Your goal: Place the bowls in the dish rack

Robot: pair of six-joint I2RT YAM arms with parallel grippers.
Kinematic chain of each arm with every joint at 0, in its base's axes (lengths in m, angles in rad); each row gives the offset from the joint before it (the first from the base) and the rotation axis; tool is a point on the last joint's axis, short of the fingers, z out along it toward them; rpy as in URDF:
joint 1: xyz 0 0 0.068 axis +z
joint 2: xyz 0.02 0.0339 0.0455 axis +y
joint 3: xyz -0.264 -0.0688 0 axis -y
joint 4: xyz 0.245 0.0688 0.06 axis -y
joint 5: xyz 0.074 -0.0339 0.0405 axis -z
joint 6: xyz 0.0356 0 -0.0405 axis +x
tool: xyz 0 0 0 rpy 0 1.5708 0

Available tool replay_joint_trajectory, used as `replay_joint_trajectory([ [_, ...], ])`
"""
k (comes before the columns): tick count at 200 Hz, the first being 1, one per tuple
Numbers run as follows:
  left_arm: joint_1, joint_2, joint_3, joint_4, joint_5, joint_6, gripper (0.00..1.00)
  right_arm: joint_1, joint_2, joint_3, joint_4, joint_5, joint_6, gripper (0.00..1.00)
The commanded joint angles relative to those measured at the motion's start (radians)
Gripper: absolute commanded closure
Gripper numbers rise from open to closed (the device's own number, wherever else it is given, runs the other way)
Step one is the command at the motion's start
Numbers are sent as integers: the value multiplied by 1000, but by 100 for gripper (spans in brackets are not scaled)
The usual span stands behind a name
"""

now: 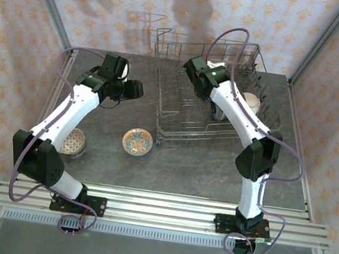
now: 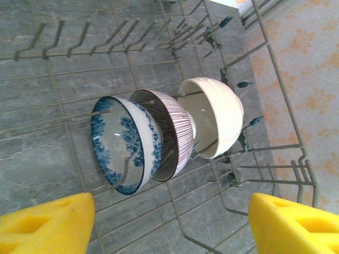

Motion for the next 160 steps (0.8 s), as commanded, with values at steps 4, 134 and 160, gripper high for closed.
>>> replay_joint_trajectory([
  [4,-13,-80,-74,-116,-99,-31,40,-12,-86,-74,97,-105,-74,24],
  [134,-31,4,-383,-50,-24,-22,40,-12,-202,-275,253,-181,-38,24],
  [160,-35,35,-420,-12,15,-21,40,-11,-191,-267,235,-184,-15,24],
])
